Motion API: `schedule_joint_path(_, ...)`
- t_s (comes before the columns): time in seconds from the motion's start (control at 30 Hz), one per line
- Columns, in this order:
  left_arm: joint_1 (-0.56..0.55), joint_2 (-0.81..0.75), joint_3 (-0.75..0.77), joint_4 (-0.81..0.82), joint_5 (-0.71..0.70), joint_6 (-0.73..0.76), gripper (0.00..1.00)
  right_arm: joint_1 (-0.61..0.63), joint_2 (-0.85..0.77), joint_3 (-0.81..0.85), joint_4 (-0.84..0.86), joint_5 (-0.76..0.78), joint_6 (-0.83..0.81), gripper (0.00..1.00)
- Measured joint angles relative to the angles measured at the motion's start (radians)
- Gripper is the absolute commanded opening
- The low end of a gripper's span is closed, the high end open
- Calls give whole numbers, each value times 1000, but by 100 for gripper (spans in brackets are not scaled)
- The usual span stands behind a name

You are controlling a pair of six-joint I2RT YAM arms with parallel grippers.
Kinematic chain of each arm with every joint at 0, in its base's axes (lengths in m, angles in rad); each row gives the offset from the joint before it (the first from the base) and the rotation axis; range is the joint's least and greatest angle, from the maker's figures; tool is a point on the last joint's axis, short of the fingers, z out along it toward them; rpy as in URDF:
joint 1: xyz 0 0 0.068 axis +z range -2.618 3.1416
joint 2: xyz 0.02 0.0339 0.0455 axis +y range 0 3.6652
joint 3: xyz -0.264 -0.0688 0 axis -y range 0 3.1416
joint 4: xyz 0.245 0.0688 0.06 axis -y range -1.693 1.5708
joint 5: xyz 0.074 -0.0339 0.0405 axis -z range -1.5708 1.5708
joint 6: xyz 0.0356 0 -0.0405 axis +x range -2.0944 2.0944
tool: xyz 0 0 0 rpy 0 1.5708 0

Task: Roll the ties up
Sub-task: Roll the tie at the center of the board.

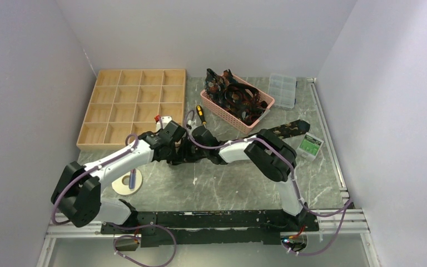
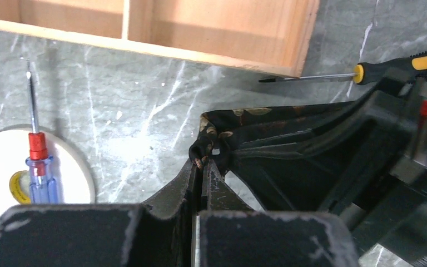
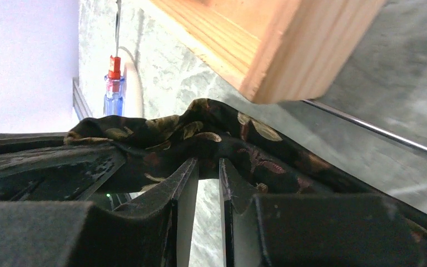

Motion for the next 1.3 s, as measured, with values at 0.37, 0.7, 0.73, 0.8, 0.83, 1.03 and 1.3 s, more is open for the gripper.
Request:
schedule_joint_path(0.37,0,-52,-24,-37,-55,-10,3,30,104,125,1,-1,49,22)
schedule_joint_path(0.7,0,-56,-55,-39,-74,-10,3,35,111,125,21,45,55,24)
schedule_joint_path(0.73,0,-56,-55,-39,-79,-11,3,36,100,109,20,51,52,25)
schedule_joint_path(0.8,0,-56,-55,-39,-86,-10,3,36,72,77,18,70,45,26)
schedule_joint_path(0.83,0,-56,-55,-39,-88,-10,3,35,53,57,14,81,40,26)
schedule_joint_path(1.03,0,-56,-55,-39,-93,-13,3,40,-45,-26,1,126,11,23)
schedule_joint_path(1.3,0,-56,-56,-39,-100,-29,3,95,-31,-51,-2,135,11,9)
